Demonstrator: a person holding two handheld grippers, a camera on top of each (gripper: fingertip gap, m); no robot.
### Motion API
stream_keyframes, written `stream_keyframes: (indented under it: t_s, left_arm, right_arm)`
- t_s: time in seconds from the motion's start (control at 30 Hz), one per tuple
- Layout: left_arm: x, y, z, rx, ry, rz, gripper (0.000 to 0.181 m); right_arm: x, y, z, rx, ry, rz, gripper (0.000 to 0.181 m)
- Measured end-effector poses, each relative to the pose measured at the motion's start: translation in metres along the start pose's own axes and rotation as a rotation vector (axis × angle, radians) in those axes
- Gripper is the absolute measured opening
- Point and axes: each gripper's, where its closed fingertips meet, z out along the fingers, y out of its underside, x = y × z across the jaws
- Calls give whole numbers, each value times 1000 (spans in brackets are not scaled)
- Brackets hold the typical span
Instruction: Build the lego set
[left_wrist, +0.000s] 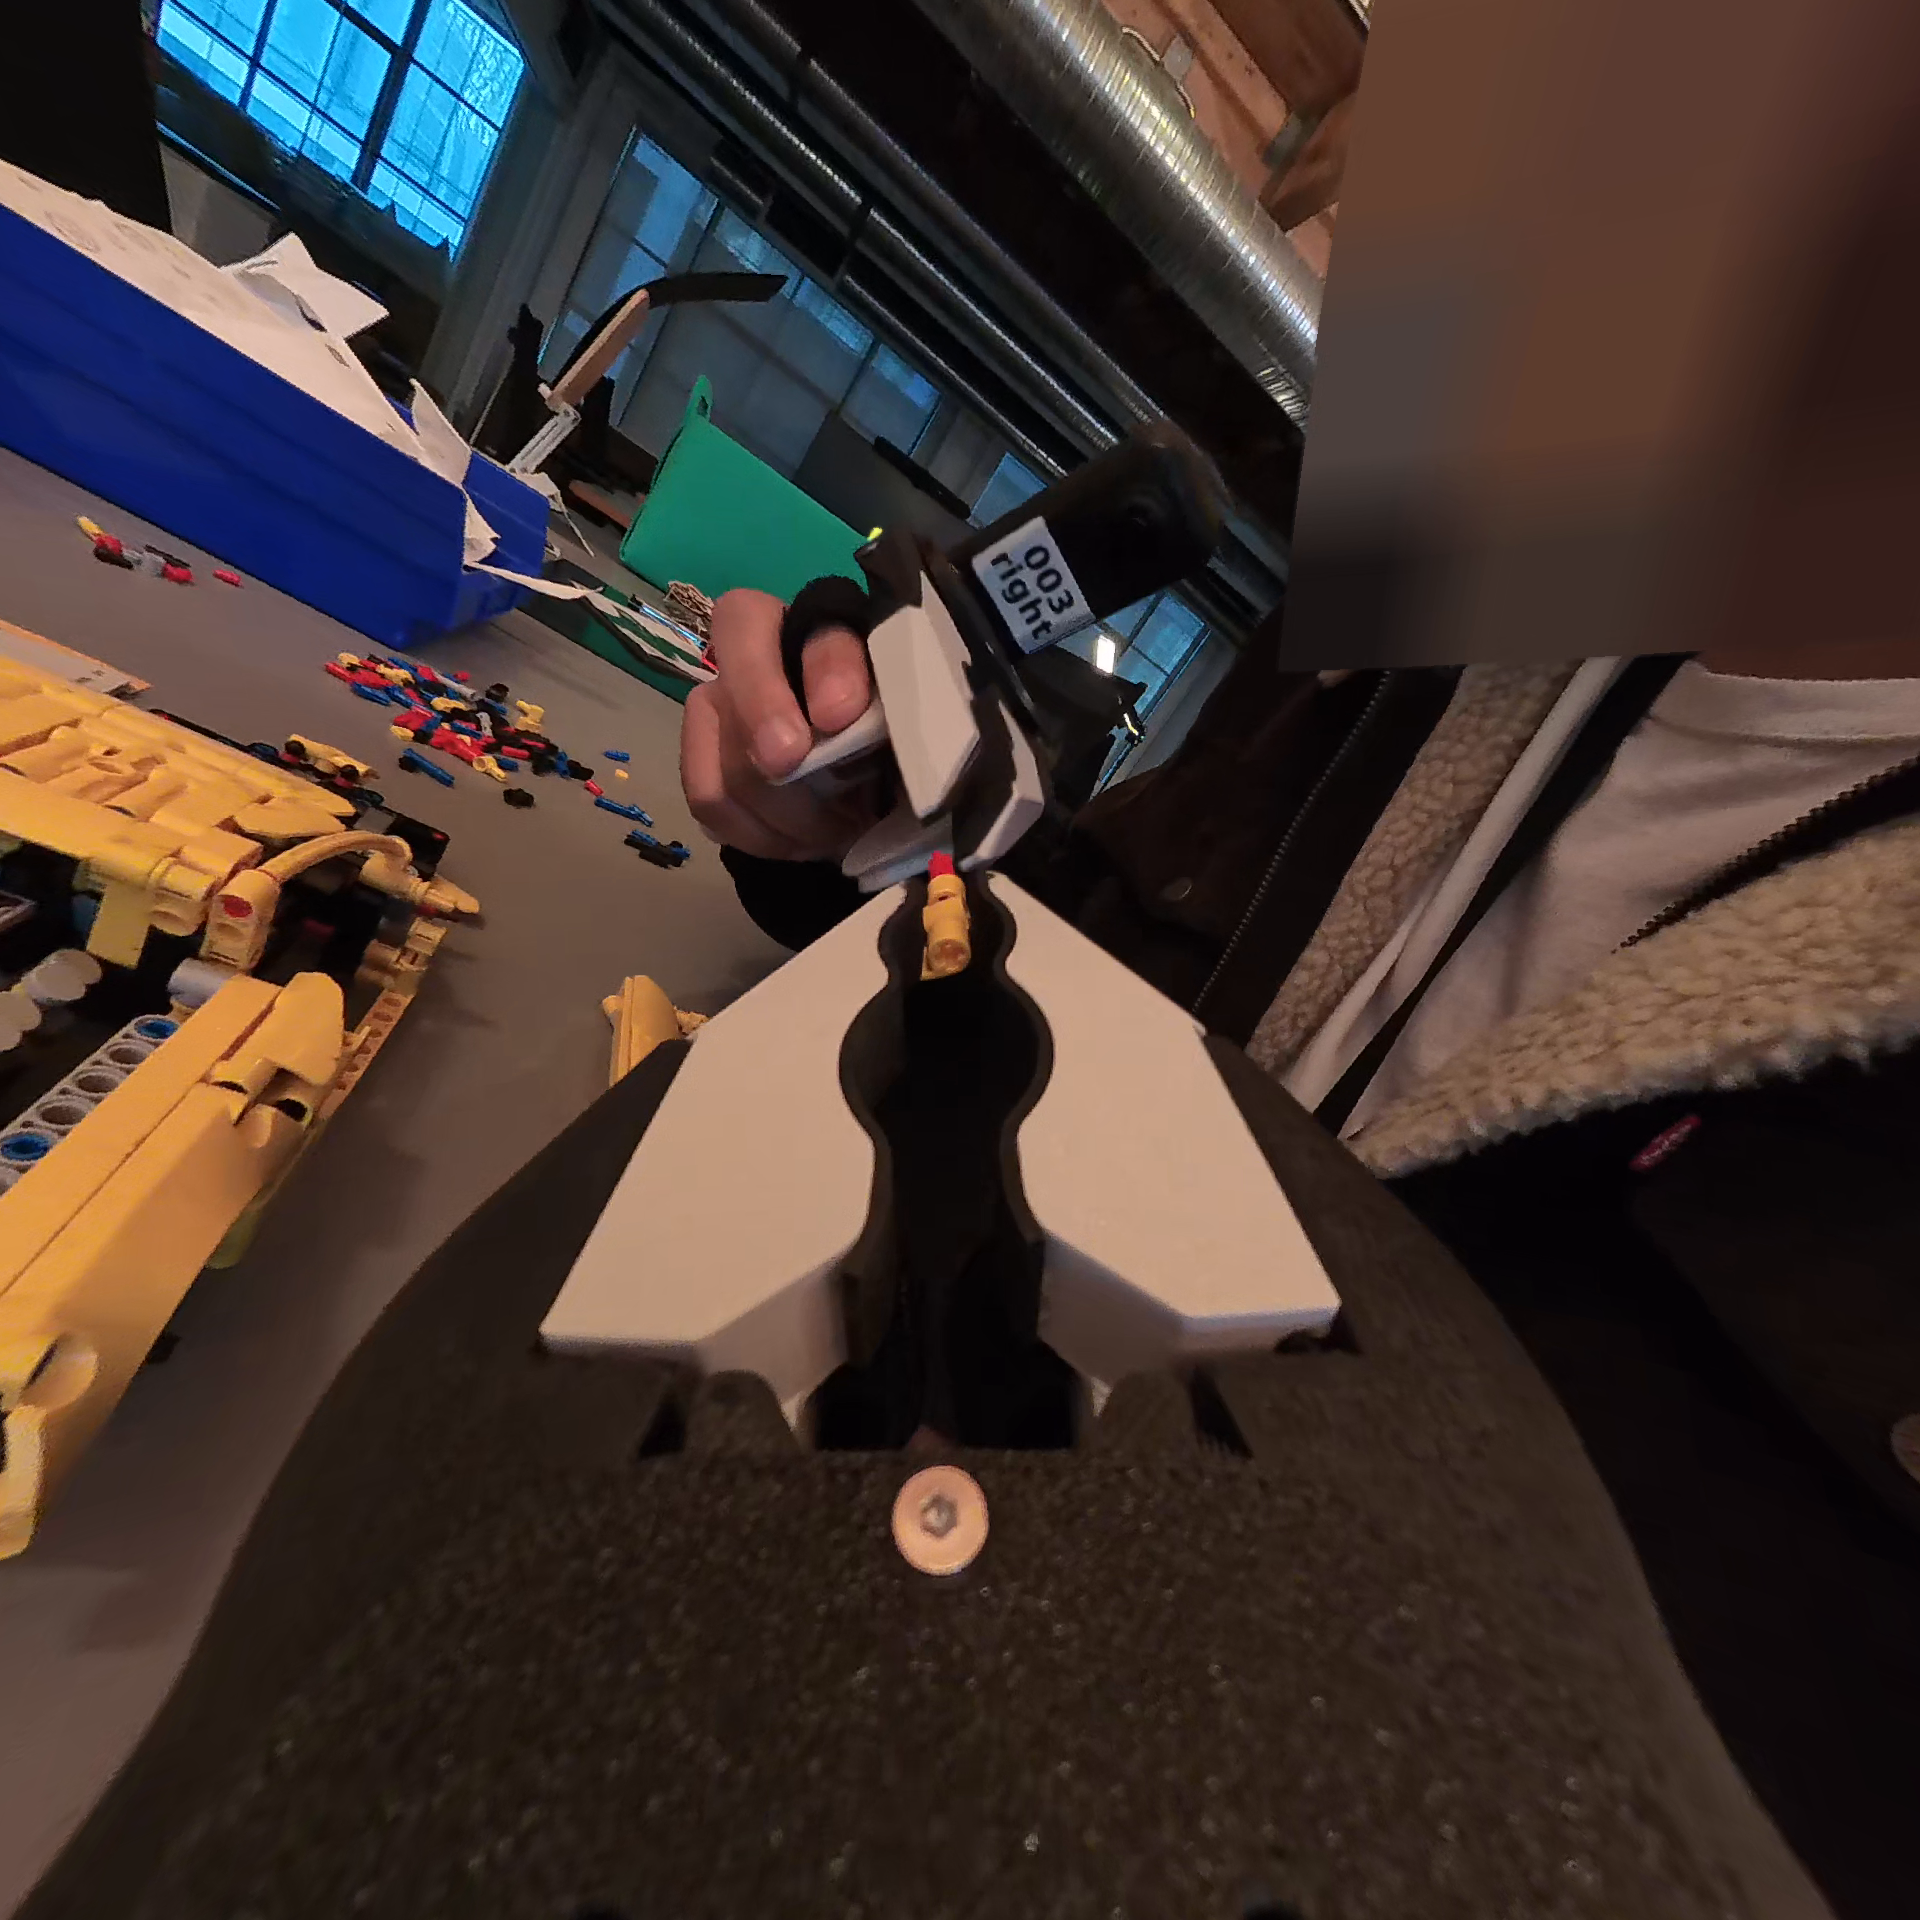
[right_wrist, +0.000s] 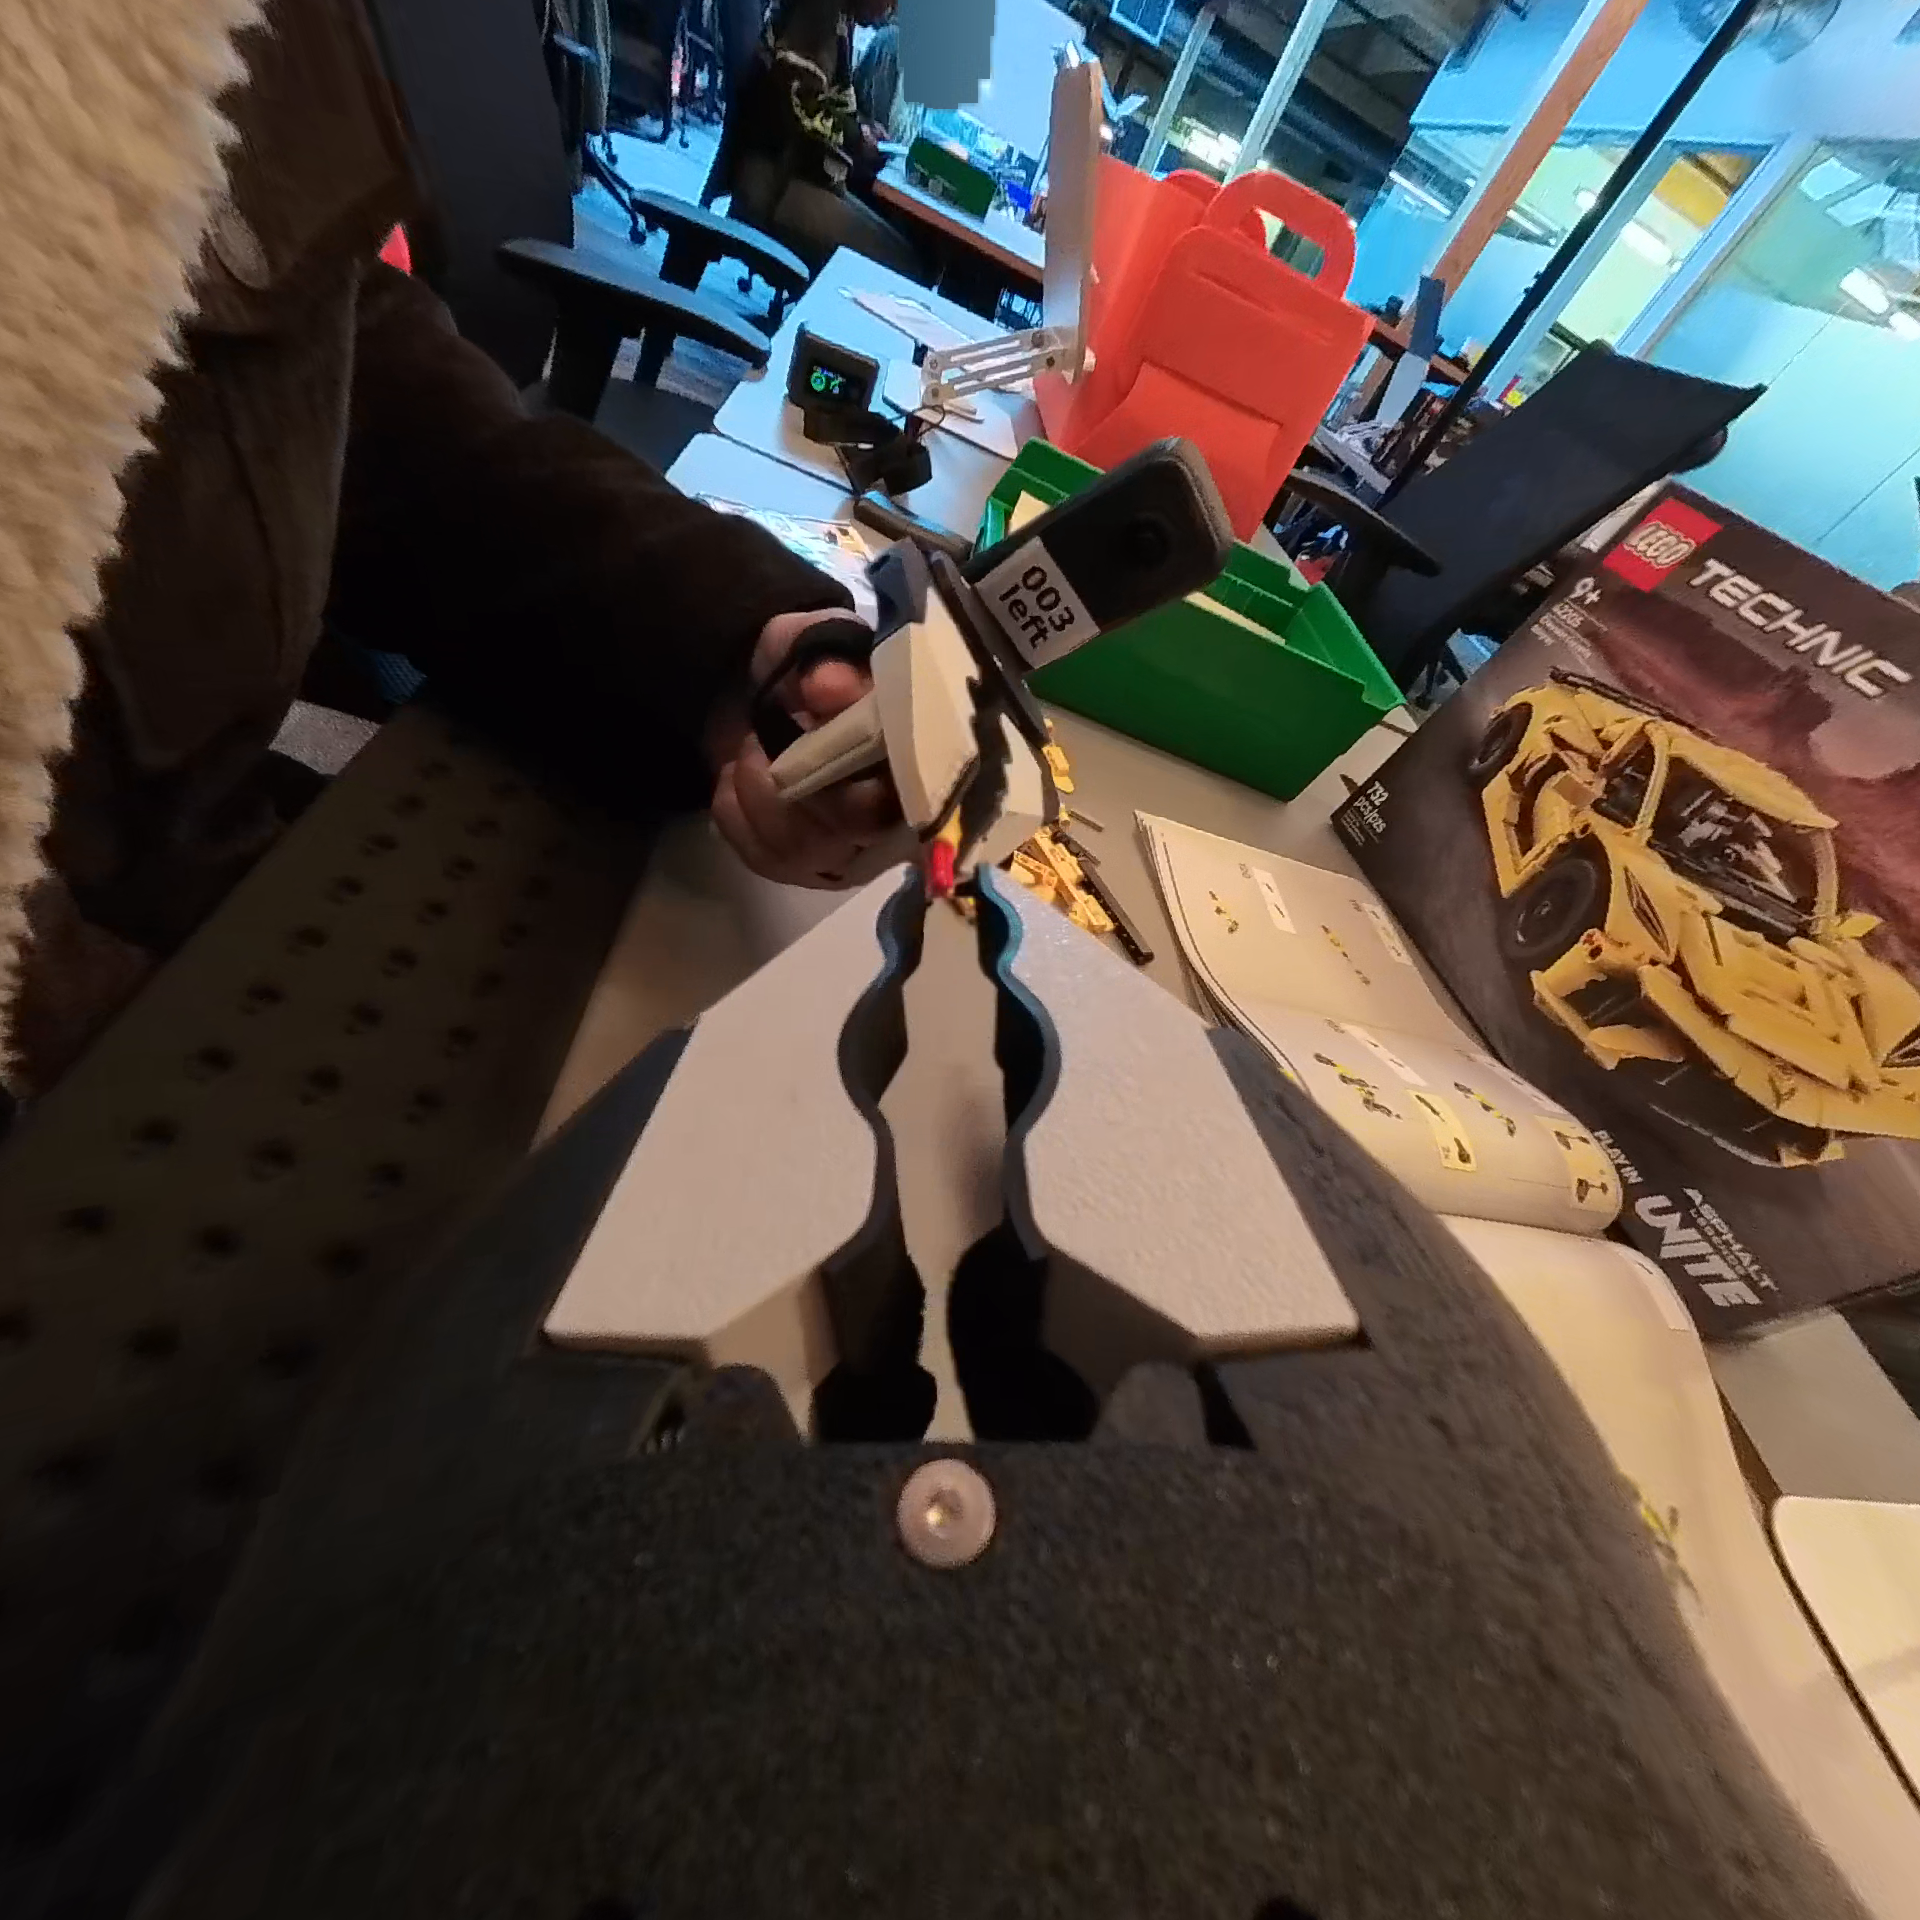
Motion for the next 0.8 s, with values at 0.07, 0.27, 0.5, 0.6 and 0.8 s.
stream_keyframes:
  t_s: [0.07, 0.27, 0.5, 0.6, 0.8]
  left_arm:
    - [3, 0, 1, 2, 20, -8, 8]
    - [7, 2, 2, -9, 52, -20, 8]
    - [6, 3, 2, -12, 43, -17, 8]
    - [4, 2, 3, -8, 34, -16, 8]
    - [-7, 0, 0, 20, -26, -17, 8]
  right_arm:
    - [-4, 1, 4, -8, 1, -24, 8]
    - [-8, 1, 6, -8, -4, -50, 4]
    - [-8, 2, 6, -14, 0, -61, 3]
    - [-7, 2, 6, -25, 5, -79, 3]
    - [2, 11, 9, -107, 60, -97, 2]
